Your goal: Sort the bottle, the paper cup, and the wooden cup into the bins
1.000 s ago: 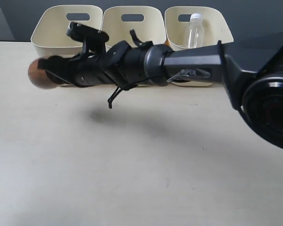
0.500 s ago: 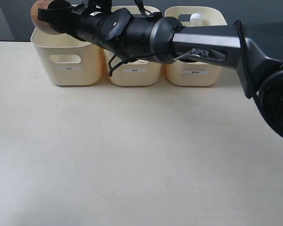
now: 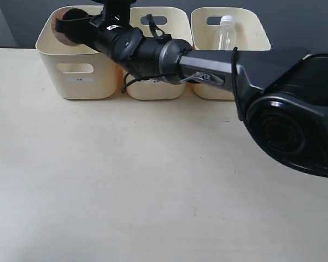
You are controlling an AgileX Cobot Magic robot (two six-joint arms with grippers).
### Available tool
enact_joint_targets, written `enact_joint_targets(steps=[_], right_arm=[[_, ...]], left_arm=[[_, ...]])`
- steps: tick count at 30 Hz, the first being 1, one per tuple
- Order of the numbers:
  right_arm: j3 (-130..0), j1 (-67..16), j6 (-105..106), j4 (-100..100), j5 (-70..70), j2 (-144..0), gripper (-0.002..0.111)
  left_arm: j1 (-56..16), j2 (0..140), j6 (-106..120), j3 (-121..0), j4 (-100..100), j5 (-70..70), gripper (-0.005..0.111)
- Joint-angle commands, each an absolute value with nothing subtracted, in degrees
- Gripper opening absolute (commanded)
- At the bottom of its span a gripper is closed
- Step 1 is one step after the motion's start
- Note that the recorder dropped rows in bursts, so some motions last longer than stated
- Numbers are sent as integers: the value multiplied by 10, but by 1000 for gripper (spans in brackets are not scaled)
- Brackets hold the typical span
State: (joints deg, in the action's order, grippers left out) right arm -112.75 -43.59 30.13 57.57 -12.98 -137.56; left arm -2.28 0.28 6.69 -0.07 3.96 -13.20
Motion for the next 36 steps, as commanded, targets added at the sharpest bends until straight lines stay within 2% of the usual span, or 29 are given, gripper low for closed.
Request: enact_joint_targets(steps=[1,3,20,25,36], right_arm=[[-1152,-433,304,563,-120,-1386,54],[-1152,-433,304,561,-114,-1386,63],[-1152,-433,314,552,-41,-1351,64],[-1152,-433,381,538,31,-1315,64],[-1152,-433,372,418,201,-1239,64]], left_arm=[[-25,0,66,0,40,-129,0],[-25,0,66,0,40,-129,0],[-25,0,66,0,40,-129,0],[-25,0,66,0,40,-129,0],[-25,0,66,0,40,-129,0]])
